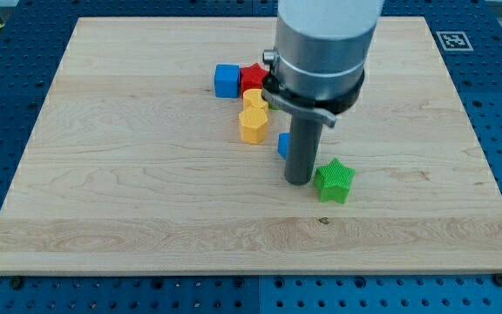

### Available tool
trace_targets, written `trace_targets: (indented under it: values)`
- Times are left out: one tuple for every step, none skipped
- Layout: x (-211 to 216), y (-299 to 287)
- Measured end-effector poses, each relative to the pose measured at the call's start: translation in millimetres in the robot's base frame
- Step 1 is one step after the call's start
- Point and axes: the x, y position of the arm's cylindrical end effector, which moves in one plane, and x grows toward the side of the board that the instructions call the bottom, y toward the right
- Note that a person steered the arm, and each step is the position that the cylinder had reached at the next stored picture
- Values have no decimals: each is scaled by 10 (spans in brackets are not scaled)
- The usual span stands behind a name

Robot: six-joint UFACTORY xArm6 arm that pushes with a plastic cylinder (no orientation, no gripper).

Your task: Push green star into the blue triangle

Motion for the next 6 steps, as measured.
trace_targets:
  values:
    - [-55,0]
    - [-50,0]
    - [-39,34]
    - [240,36]
    - [381,123]
    - [509,246]
